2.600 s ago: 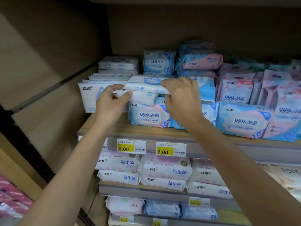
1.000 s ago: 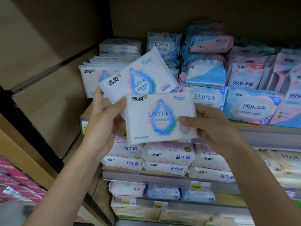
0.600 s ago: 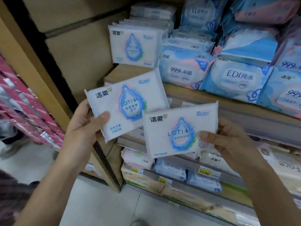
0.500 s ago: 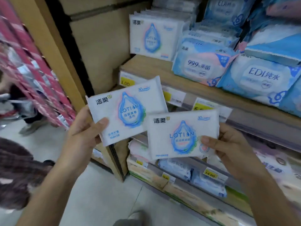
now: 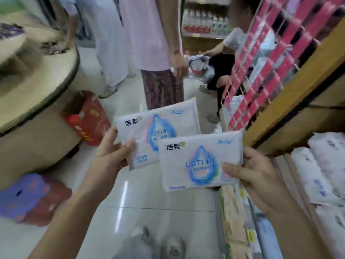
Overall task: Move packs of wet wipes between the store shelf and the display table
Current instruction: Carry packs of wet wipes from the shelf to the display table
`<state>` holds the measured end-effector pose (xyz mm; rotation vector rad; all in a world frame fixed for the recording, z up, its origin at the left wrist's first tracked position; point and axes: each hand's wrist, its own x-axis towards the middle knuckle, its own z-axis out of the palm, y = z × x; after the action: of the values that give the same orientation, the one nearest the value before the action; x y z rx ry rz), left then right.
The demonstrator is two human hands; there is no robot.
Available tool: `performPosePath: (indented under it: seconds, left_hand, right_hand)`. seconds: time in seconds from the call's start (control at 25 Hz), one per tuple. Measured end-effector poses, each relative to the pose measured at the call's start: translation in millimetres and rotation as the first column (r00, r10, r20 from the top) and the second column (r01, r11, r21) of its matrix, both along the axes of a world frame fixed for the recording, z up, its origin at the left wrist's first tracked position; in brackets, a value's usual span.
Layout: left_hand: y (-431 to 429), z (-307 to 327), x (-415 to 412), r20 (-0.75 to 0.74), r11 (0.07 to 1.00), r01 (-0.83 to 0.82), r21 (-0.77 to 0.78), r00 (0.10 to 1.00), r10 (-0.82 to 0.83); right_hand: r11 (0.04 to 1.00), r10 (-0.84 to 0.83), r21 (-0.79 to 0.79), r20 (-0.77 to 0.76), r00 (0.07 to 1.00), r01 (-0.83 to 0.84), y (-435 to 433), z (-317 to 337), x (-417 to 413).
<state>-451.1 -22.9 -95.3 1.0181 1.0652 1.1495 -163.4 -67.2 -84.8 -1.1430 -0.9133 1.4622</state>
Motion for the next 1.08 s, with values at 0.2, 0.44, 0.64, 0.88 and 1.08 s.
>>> performPosePath:
  seconds: [0.2,0.44,0.64,0.88,1.08]
  left_hand:
    - [-64.0,13.0,-125.5,0.006,0.912,-0.409,-0.01,0.912,0.409]
    - [-177.8,17.1,-298.8,-0.028,0.643,-0.766,0.017,0.643,0.766]
    - [-242.3,23.9,-428.6,-0.063,0.51,-0.86,0.017,0.508,0.859]
    - [-245.8,15.9,-558.6,-0.036,0.453,-0.892,0.002,0.452,0.891]
    - [-202.3,0.4,-672.2,-0.038,0.431,-0.902,-0.012,0.431,0.901]
  right_hand:
    - [0.897,0.438,0.047,0.015,0.899,-0.439,53.5,7.1,-153.5]
    - [0.63,0.77,0.109,0.042,0.637,-0.769,42.6,13.8,-387.6]
    - [0.52,0.847,0.145,0.035,0.53,-0.841,5.7,17.0,-563.6]
    - [0.438,0.897,0.078,0.031,0.441,-0.896,2.6,20.4,-703.2]
    - [0.454,0.891,0.021,-0.011,0.453,-0.891,52.8,1.5,-822.9]
